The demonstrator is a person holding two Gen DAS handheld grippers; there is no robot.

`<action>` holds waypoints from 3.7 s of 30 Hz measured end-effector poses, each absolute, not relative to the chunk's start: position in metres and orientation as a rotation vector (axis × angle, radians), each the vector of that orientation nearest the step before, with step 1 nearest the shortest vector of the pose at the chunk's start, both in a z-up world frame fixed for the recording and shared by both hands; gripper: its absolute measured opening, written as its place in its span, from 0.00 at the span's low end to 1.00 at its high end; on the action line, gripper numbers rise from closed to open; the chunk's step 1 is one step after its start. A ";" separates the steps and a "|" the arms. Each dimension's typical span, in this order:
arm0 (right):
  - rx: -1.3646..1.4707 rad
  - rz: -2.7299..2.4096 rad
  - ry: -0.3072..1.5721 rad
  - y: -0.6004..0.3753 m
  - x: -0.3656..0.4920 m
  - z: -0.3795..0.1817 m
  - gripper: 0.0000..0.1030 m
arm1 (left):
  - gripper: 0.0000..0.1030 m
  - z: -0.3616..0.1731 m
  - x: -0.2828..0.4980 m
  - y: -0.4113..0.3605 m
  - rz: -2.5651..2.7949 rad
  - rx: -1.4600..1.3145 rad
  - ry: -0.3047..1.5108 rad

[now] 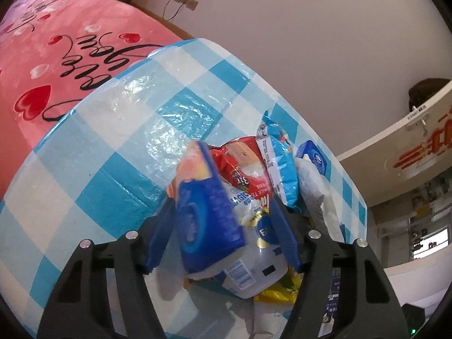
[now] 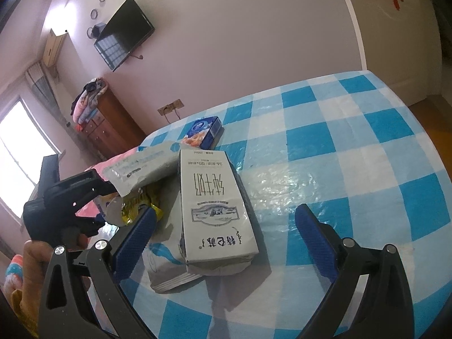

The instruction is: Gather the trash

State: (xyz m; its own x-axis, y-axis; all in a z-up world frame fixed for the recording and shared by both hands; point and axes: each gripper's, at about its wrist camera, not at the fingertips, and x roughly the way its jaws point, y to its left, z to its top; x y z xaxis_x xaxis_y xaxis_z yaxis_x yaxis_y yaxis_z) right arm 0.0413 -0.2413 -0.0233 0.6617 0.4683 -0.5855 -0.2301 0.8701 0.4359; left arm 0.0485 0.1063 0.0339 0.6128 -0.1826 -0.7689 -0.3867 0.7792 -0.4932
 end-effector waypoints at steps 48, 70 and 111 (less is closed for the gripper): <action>0.020 0.715 0.670 -0.115 -0.048 -0.012 0.94 | 0.17 0.006 -0.091 0.121 -0.135 -0.597 0.954; 0.010 0.719 0.862 -0.072 -0.033 -0.047 0.42 | 0.13 0.003 -0.113 0.142 -0.151 -0.574 0.916; 0.111 0.759 0.700 -0.056 -0.063 0.070 0.38 | 0.11 0.101 -0.156 0.188 -0.205 -0.543 0.635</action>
